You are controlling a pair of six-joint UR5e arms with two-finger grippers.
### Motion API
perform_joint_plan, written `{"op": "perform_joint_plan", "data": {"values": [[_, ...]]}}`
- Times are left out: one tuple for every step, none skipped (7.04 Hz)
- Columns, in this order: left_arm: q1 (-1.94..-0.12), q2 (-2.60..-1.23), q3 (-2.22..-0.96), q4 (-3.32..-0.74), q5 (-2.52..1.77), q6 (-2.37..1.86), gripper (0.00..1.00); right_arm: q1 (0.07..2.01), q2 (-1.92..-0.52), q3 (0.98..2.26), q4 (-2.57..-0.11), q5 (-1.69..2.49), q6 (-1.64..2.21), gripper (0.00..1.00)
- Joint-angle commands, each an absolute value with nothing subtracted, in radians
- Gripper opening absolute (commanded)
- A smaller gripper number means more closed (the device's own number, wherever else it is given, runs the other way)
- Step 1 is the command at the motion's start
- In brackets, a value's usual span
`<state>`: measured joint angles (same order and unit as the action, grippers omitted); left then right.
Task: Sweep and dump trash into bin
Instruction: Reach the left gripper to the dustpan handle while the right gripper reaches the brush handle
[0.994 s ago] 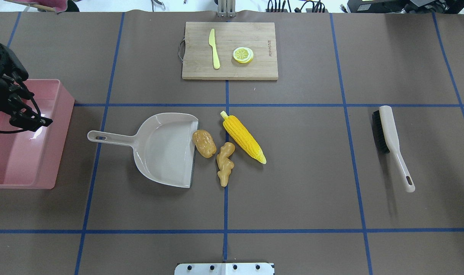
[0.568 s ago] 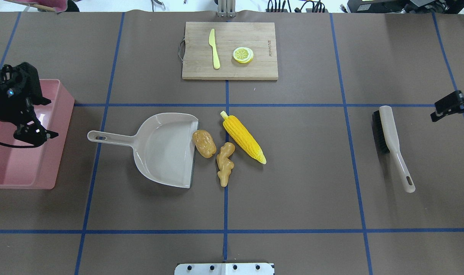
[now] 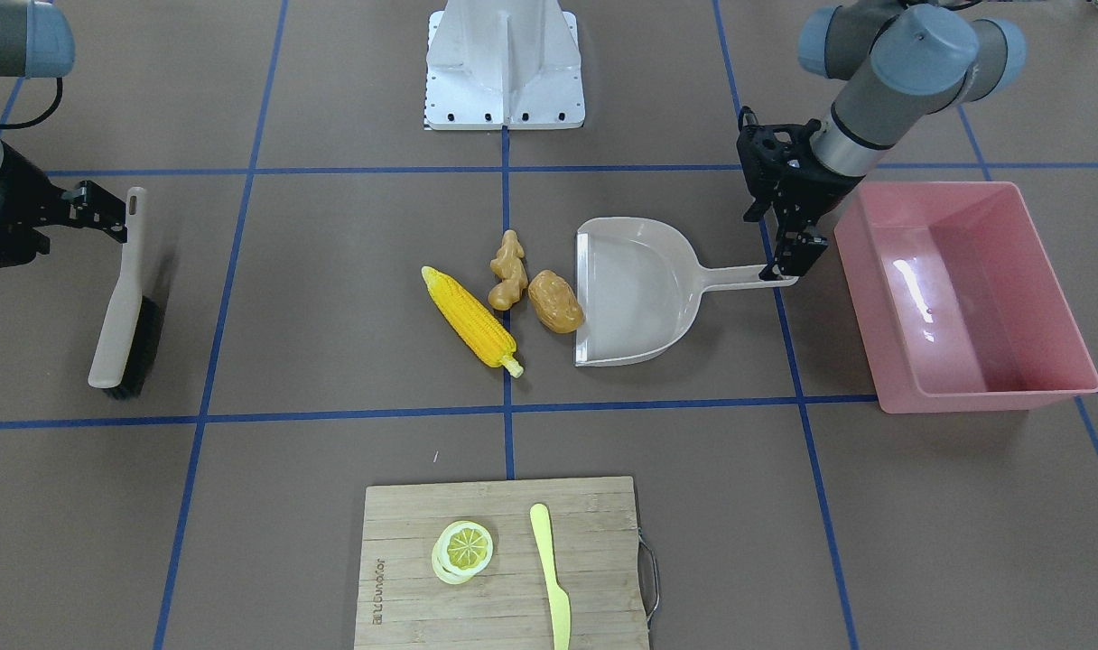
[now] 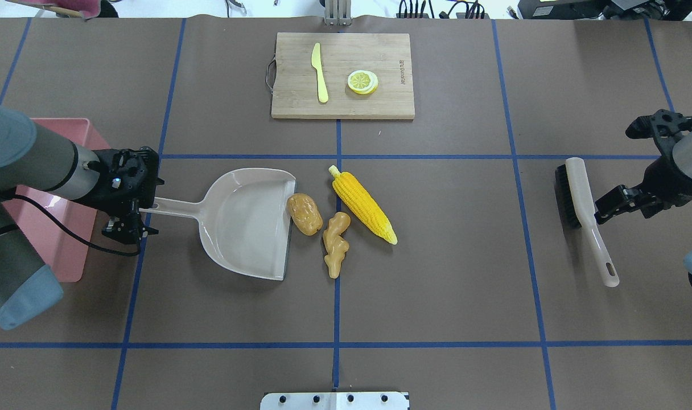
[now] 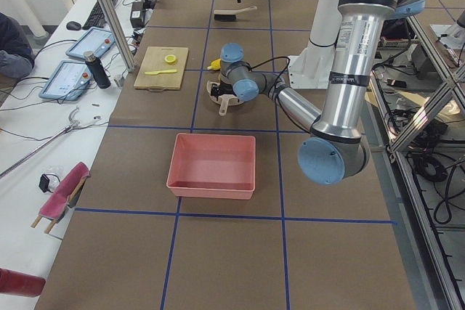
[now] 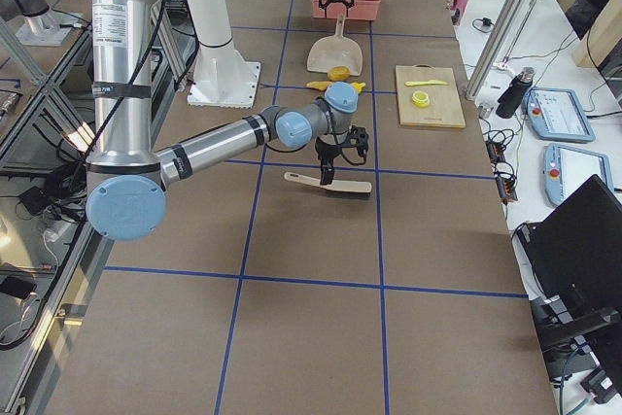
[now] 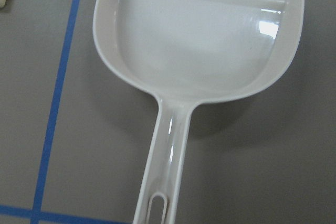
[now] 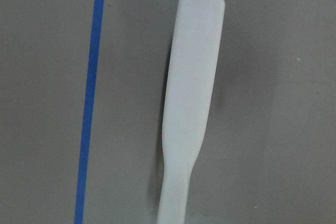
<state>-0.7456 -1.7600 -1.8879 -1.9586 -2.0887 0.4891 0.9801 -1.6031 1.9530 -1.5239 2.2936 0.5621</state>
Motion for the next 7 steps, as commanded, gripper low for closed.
{"op": "perform_joint_plan", "data": {"values": [[-0.738,-1.816,-1.819,-1.967,-2.083,0.552,0.99,0.953,-1.603,1.908,-1.511,2.356,0.569,1.0],[-0.736,-1.809,-1.815,-1.965,-2.091,0.554,0.99,0.934,-1.605,1.884,-1.506,2.371,0.575,1.0],[-0.73,-1.824,-1.781,-1.968,-2.088,0.543,0.99,0.908,-1.603,1.87,-1.506,2.372,0.575,1.0],[-0.723,-1.821,-1.784,-1.97,-2.08,0.542,0.98,0.893,-1.606,1.858,-1.508,2.372,0.575,1.0],[-0.721,-1.818,-1.778,-1.971,-2.079,0.546,0.98,0.884,-1.608,1.85,-1.509,2.372,0.577,0.94],[-0.721,-1.815,-1.779,-1.976,-2.079,0.548,0.98,0.881,-1.608,1.847,-1.509,2.367,0.575,0.8],[-0.719,-1.815,-1.77,-1.974,-2.077,0.549,0.98,0.877,-1.608,1.841,-1.509,2.364,0.575,0.76]]}}
